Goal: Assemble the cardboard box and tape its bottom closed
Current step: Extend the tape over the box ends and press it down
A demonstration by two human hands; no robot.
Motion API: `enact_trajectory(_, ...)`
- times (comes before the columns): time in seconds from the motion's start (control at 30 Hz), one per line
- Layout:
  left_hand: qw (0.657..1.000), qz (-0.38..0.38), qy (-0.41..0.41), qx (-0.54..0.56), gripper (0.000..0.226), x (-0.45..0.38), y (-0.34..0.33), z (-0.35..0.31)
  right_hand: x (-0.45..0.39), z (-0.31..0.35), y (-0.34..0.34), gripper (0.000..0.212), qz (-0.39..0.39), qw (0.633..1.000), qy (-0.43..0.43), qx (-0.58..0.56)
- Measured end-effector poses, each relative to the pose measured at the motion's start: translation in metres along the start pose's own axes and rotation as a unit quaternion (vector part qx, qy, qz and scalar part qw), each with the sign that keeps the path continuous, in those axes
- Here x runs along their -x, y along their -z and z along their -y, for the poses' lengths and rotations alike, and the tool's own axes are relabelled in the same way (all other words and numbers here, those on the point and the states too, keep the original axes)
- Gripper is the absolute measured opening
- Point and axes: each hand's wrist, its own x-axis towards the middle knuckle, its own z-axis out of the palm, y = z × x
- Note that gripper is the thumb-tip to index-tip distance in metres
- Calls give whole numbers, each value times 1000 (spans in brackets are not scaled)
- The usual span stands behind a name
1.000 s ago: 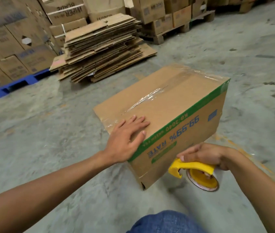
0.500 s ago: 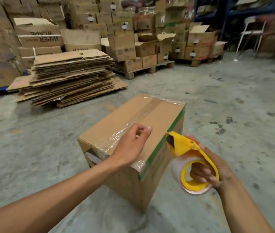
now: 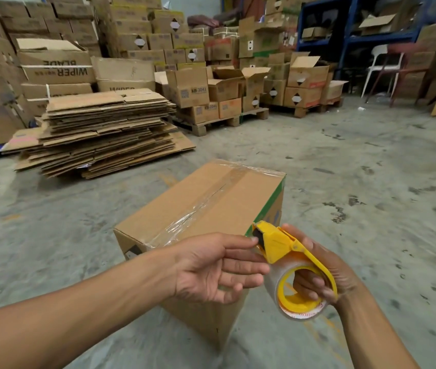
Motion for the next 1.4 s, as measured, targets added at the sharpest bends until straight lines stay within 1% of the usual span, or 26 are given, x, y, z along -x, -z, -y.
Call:
enact_trajectory(0.03,1000,-6,1,7,24,-1,0,0,-3,-1,-1,63,-11,1000,-2,-10)
enact_trajectory(0.13,1000,-27,-3,15,16,-6,3,2,-7,0,3,68,-56,998,-5,9)
enact_trajectory(0.23,999,-46,-4,11,22,-9,8,2,-6,1,1,69,-65,998,-17,13)
enact_trajectory(0.33,998,-59,3,7,13,-9,13,1,-7,3,-4,69,-75,996,-28,44)
enact_trajectory(0.4,998,-66,2,8,11,-10,16,0,-7,4,-5,70,-78,994,-35,67)
enact_trajectory(0.47,997,-71,2,-11,14,-11,18,1,-8,6,-7,70,-81,992,-39,92)
enact_trajectory(0.57,993,-86,0,-76,17,-16,25,3,-11,10,-11,71,-75,988,-44,127)
enact_trajectory(0.63,991,-93,-12,-92,17,-20,31,4,-14,14,-17,68,-60,985,-52,152)
enact_trajectory(0.7,991,-99,-32,-85,15,-22,36,4,-17,18,-21,66,-52,982,-61,174)
enact_trajectory(0.77,986,-119,-62,-100,17,-25,42,3,-21,18,-26,65,-62,976,-66,197)
enact_trajectory(0.8,980,-134,-74,-125,20,-25,48,1,-24,17,-30,61,-68,973,-71,211)
enact_trajectory(0.87,968,-159,-88,-173,21,-21,71,-9,-30,16,-37,46,-69,967,-79,231)
enact_trajectory(0.9,963,-172,-92,-185,19,-19,87,-17,-32,16,-41,42,-68,965,-84,241)
enact_trajectory(0.97,952,-217,-91,-196,17,-11,126,-31,-35,19,-47,41,-69,957,-92,268)
enact_trajectory(1.0,942,-251,-89,-204,17,-5,149,-39,-35,23,-49,42,-70,952,-94,284)
enact_trajectory(1.07,914,-328,-84,-226,19,11,198,-48,-40,27,-55,45,-68,943,-102,309)
enact_trajectory(1.1,901,-353,-82,-237,18,19,221,-52,-44,29,-58,45,-64,940,-105,320)
enact_trajectory(1.2,887,-377,-93,-250,20,31,270,-61,-66,33,-70,38,-48,930,-109,347)
enact_trajectory(1.3,874,-403,-100,-252,20,26,290,-64,-95,33,-88,36,-36,921,-113,372)
enact_trajectory(1.4,863,-425,-107,-250,20,10,304,-61,-116,28,-101,36,-46,912,-118,390)
